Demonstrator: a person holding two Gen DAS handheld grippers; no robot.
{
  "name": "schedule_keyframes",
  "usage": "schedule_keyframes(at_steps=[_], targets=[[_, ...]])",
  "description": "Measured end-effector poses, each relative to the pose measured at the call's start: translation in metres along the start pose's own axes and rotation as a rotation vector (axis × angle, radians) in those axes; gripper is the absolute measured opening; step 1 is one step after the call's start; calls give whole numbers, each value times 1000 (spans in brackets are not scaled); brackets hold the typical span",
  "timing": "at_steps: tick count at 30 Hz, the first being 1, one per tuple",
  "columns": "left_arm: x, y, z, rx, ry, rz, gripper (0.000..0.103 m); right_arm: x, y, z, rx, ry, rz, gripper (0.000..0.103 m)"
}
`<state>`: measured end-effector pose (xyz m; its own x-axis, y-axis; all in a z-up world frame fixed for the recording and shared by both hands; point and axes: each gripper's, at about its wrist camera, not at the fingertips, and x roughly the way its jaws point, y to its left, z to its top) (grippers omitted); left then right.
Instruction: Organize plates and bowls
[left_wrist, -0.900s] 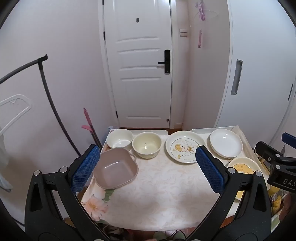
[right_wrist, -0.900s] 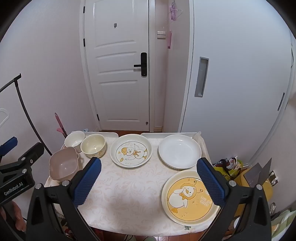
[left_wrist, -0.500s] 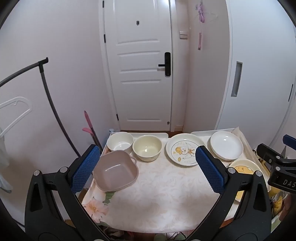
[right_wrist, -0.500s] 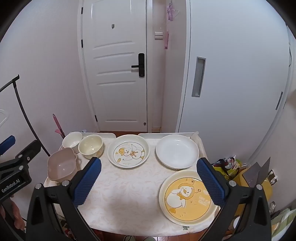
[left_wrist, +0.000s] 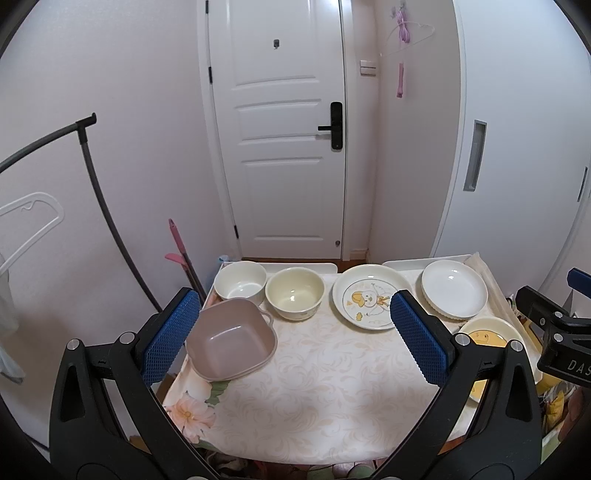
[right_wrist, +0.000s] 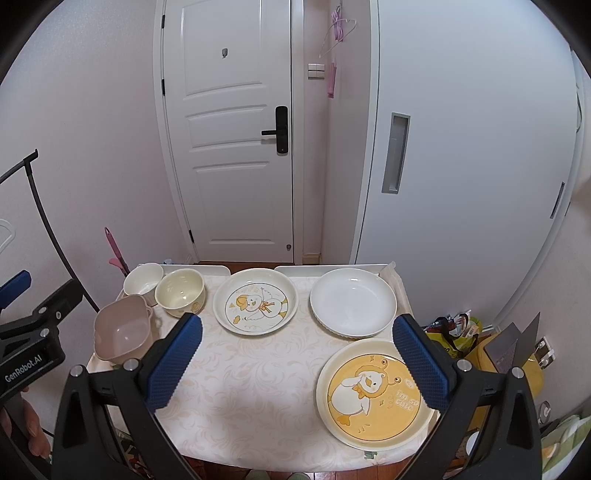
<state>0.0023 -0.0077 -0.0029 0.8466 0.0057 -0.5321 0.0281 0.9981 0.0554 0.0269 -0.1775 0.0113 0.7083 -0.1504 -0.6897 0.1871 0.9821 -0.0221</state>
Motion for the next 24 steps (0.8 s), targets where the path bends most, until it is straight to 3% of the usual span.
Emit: schedule_keyframes(at_steps=[24], targets=[[0, 7, 2, -11, -1, 11, 102, 3, 1, 0, -7, -3, 1, 103]])
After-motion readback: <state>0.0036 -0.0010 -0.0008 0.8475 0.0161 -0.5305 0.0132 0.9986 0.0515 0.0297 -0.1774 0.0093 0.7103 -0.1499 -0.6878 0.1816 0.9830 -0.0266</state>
